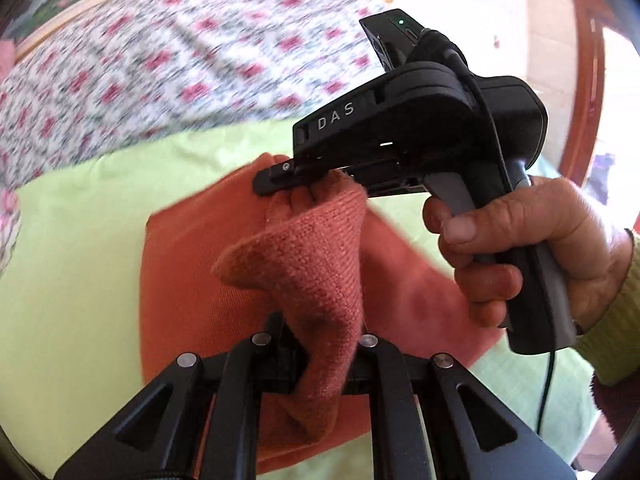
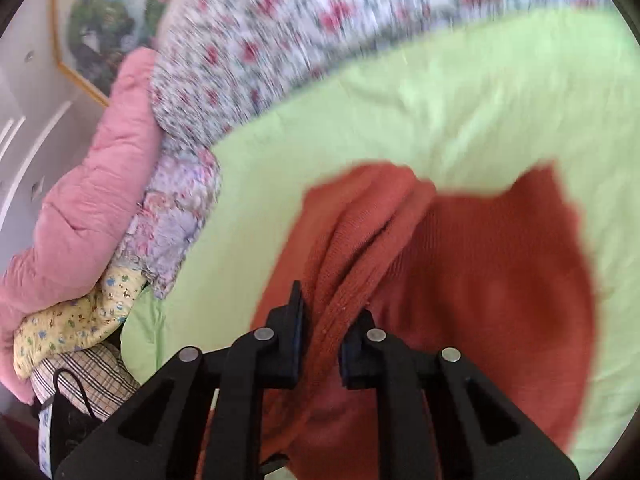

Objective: Fold small clothes

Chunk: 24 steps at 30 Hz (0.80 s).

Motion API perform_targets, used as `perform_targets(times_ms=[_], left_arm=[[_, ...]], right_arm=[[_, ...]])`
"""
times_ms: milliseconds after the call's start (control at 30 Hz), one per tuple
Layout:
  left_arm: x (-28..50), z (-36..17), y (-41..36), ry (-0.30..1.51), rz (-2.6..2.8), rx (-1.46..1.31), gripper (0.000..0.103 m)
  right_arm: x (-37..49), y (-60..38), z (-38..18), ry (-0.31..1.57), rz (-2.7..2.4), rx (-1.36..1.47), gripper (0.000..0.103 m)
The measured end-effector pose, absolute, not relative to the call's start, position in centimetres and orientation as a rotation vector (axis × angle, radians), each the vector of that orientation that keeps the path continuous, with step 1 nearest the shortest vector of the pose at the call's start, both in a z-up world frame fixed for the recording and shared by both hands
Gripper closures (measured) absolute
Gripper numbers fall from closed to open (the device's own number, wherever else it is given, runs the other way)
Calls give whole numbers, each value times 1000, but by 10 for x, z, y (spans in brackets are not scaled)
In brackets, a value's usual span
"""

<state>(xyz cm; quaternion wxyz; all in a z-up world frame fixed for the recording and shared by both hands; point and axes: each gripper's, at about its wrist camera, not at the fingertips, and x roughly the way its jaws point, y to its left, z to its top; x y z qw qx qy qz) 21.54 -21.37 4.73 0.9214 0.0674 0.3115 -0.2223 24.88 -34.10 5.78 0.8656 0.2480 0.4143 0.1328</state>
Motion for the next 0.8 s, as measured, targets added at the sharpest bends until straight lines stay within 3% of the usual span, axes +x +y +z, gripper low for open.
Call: perform_targets(times_ms=[100,333,533,800], left_arm=[[219,42,-241,661,-504,126,93],[226,-2,-278,774,-542,152,91],[226,-5,-279,783,-550,148,87],[208,4,-269,816,-623,134,67]], right_arm=[[234,-366,72,844,245,489,88],[212,-419,23,950,89,503,88],[214,-422,12,938,99,504,88],[201,-422,16,929,82,490,82]])
